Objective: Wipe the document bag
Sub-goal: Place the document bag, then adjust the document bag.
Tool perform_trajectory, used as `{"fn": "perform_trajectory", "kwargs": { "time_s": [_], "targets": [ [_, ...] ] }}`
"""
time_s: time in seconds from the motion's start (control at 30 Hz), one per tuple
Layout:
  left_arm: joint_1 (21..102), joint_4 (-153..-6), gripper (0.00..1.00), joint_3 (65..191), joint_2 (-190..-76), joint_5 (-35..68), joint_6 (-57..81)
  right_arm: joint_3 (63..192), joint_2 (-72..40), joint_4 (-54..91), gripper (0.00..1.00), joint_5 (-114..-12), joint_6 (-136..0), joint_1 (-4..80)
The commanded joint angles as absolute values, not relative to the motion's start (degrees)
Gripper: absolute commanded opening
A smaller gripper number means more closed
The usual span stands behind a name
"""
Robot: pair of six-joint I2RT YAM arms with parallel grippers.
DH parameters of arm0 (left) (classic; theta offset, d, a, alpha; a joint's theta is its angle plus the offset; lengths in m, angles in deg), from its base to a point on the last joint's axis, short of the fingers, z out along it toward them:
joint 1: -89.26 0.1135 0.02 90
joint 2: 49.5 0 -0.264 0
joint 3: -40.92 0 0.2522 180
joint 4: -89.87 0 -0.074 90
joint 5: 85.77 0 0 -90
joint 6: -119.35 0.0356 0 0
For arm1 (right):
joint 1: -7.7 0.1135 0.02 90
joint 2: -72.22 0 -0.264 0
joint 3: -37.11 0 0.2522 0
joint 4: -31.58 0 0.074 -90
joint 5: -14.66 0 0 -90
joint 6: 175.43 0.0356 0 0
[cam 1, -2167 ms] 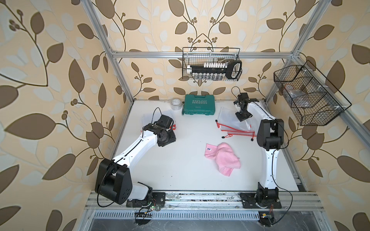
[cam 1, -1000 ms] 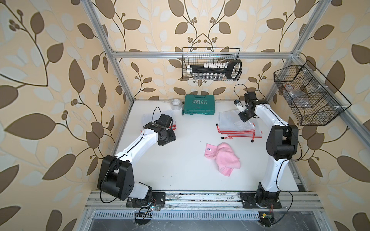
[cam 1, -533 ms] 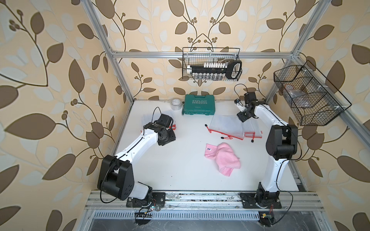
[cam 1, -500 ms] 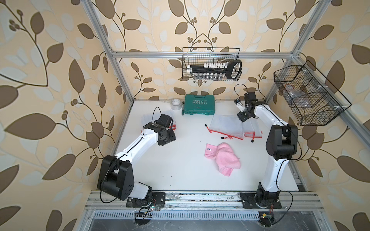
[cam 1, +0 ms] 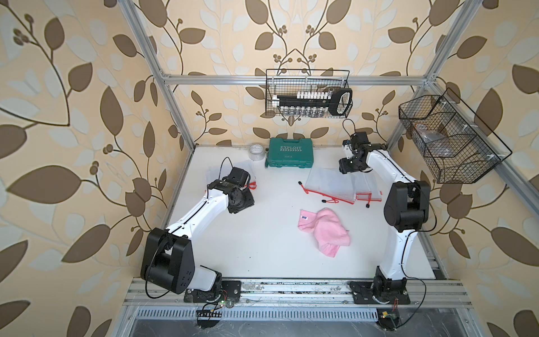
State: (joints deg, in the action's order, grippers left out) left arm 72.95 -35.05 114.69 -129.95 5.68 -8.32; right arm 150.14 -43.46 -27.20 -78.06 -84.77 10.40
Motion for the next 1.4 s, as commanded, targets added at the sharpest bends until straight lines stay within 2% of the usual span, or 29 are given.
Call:
{"fn": "perform_trajectory", "kwargs": {
  "time_s": [0.0,0.1,0.27,0.43,0.73,0.87,1.1,1.2,1.23,1.37],
  "targets": [
    [73.87,-36.48,0.46,112.87,-127.27,6.48,-8.61,139.25,-34.84,-28.15,0.68,-72.92,-68.52,8.17],
    [73.96,-37.63,0.46,111.41,-127.15,7.38,-8.73,128.63,-28.57,-25.97,0.69,-68.24,-63.48,7.02],
    [73.97,-38.48,0.46,110.17,-126.77,7.80,-8.54,115.41,-21.28,-20.64,0.74,-67.06,-58.80,5.28],
    [74.62,-37.86,0.46,110.56,-126.32,6.72,-7.63,104.34,-20.60,-5.63,0.74,-56.42,-51.41,-0.55],
    [75.03,-36.86,0.48,111.50,-125.44,6.43,-7.30,96.01,-23.16,13.76,0.71,-53.15,-45.18,-3.79],
    [75.10,-36.90,0.48,111.42,-125.22,6.15,-7.30,95.66,-26.10,16.56,0.62,-51.40,-43.70,-3.89],
    [75.11,-36.82,0.48,110.90,-125.37,5.20,-7.65,94.51,-28.21,19.38,0.35,-48.14,-42.31,-3.84],
    [75.20,-36.80,0.48,110.85,-125.20,4.84,-7.67,95.07,-26.07,15.29,0.15,-49.09,-44.47,-3.83],
    [75.28,-36.90,0.48,110.84,-125.17,4.85,-7.69,95.20,-25.03,13.75,0.11,-49.62,-45.20,-3.88],
    [75.72,-37.17,0.48,111.10,-125.04,5.10,-7.74,98.38,-20.80,4.33,0.07,-54.07,-49.72,-3.90]
  ]
}}
